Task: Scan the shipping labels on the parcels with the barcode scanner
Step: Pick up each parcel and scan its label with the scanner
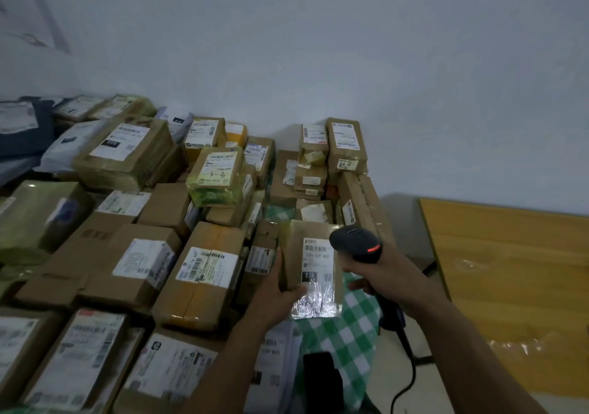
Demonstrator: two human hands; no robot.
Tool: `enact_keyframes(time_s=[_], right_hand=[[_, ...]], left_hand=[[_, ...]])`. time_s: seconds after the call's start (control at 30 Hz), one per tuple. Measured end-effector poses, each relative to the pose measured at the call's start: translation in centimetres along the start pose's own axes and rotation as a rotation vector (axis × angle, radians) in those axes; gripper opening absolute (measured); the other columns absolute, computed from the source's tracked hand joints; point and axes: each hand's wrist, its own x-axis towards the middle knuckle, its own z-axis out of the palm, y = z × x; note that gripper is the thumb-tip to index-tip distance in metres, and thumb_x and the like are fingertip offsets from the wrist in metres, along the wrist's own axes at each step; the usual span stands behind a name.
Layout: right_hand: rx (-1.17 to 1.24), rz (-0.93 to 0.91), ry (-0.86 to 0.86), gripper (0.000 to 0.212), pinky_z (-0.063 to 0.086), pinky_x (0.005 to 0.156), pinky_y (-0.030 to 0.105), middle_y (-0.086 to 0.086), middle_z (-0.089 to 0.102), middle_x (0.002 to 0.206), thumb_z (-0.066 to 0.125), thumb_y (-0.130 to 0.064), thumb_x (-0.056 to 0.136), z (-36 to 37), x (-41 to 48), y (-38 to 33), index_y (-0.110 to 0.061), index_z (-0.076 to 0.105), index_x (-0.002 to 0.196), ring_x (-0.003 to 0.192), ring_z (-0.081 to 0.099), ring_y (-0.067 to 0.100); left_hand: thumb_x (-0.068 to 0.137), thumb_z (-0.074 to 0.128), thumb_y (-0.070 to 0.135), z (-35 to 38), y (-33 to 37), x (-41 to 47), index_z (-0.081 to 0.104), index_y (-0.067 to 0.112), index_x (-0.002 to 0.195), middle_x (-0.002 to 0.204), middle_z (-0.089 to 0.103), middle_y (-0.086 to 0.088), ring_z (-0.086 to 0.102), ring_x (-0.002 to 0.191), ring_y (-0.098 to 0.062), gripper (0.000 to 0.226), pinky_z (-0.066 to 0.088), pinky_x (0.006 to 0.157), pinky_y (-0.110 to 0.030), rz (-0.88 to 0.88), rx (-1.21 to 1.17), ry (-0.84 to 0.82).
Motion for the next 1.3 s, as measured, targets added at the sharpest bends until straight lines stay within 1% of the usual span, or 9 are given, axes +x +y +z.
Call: enact_keyframes(time_s=[0.23, 0.3, 0.43, 0.5, 0.57, 0.67, 0.83, 1.07, 1.3], right_hand=[[-0.021, 0.04, 0.024, 0.022, 0.054, 0.068, 0.032, -0.011, 0.078, 0.084, 0.076, -0.022, 0.094, -0.9, 0.3, 0.4, -0.032, 0.068, 0.113, 0.07, 0.076, 0.015], [-0.005, 0.036, 0.033, 0.022, 0.053, 0.066, 0.03, -0.012, 0.078, 0.083, 0.077, -0.024, 0.093, -1.0, 0.5, 0.2, -0.036, 0.067, 0.109, 0.07, 0.076, 0.015], [0.022, 0.051, 0.033, 0.019, 0.052, 0.068, 0.031, -0.005, 0.078, 0.085, 0.076, -0.023, 0.094, -1.0, 0.7, 0.4, -0.033, 0.069, 0.108, 0.069, 0.075, 0.016], [0.031, 0.074, 0.026, 0.019, 0.052, 0.072, 0.034, -0.001, 0.075, 0.088, 0.075, -0.02, 0.095, -0.8, 0.7, 0.7, -0.025, 0.07, 0.112, 0.067, 0.074, 0.016], [0.033, 0.078, 0.019, 0.022, 0.053, 0.074, 0.036, -0.003, 0.075, 0.089, 0.076, -0.022, 0.095, -0.8, 0.8, 1.0, -0.026, 0.069, 0.115, 0.069, 0.075, 0.017], [0.038, 0.081, 0.015, 0.023, 0.055, 0.073, 0.033, -0.002, 0.077, 0.088, 0.077, -0.021, 0.094, -1.1, 0.7, 1.2, -0.029, 0.069, 0.113, 0.071, 0.075, 0.016], [0.019, 0.134, 0.09, 0.025, 0.055, 0.071, 0.035, 0.001, 0.077, 0.096, 0.08, -0.026, 0.091, -2.4, 0.7, 2.1, -0.028, 0.068, 0.113, 0.079, 0.079, 0.023], [0.036, 0.164, 0.11, 0.021, 0.055, 0.066, 0.027, 0.011, 0.074, 0.103, 0.078, -0.021, 0.093, -3.7, 1.6, 2.8, -0.025, 0.068, 0.112, 0.077, 0.078, 0.022], [0.051, 0.177, 0.087, 0.024, 0.057, 0.075, 0.039, 0.005, 0.076, 0.095, 0.08, -0.019, 0.091, -2.1, 3.6, 3.2, -0.024, 0.07, 0.113, 0.071, 0.077, 0.02]], left_hand=[[0.097, 0.065, 0.021, 0.8, -1.0, 1.4, 0.001, 0.046, 0.163, 0.154, 0.05, -0.001, 0.054, 0.131, -0.022, 0.095, 0.052, 0.1, -0.035, -0.073, 0.134, -0.071], [0.098, 0.062, 0.022, 0.9, -1.2, 2.0, 0.001, 0.044, 0.163, 0.158, 0.045, -0.002, 0.05, 0.137, -0.026, 0.092, 0.045, 0.103, -0.032, -0.097, 0.191, -0.069], [0.09, 0.067, 0.033, 1.0, -0.9, 1.9, 0.024, 0.04, 0.154, 0.144, 0.047, 0.013, 0.046, 0.134, -0.017, 0.078, 0.03, 0.116, -0.035, -0.098, 0.159, 0.034], [0.091, 0.066, 0.042, 1.4, -0.8, 2.2, 0.019, 0.037, 0.159, 0.152, 0.045, 0.006, 0.044, 0.141, -0.023, 0.083, 0.034, 0.119, -0.042, -0.057, 0.201, 0.166], [0.089, 0.069, 0.055, 2.6, -0.1, 2.9, 0.009, 0.034, 0.163, 0.166, 0.03, -0.007, 0.031, 0.151, -0.031, 0.098, 0.035, 0.12, -0.051, -0.034, 0.298, 0.217], [0.08, 0.08, 0.058, 5.4, 1.2, 3.9, -0.008, 0.033, 0.163, 0.171, -0.002, -0.014, 0.008, 0.157, -0.034, 0.123, 0.028, 0.12, -0.05, 0.0, 0.42, 0.193], [0.063, 0.079, 0.078, 10.4, 2.1, 5.4, -0.023, 0.039, 0.157, 0.163, -0.037, -0.008, -0.028, 0.153, -0.037, 0.144, 0.014, 0.118, -0.07, -0.042, 0.589, 0.323], [0.055, 0.089, 0.063, 9.7, 1.3, 5.9, -0.003, 0.045, 0.158, 0.165, -0.025, -0.001, 0.002, 0.153, -0.038, 0.139, 0.034, 0.111, -0.068, -0.015, 0.605, 0.347], [0.06, 0.083, 0.071, 5.6, -1.0, 6.4, -0.01, 0.043, 0.159, 0.162, -0.032, 0.002, -0.007, 0.154, -0.038, 0.139, 0.027, 0.114, -0.07, -0.025, 0.666, 0.202]])
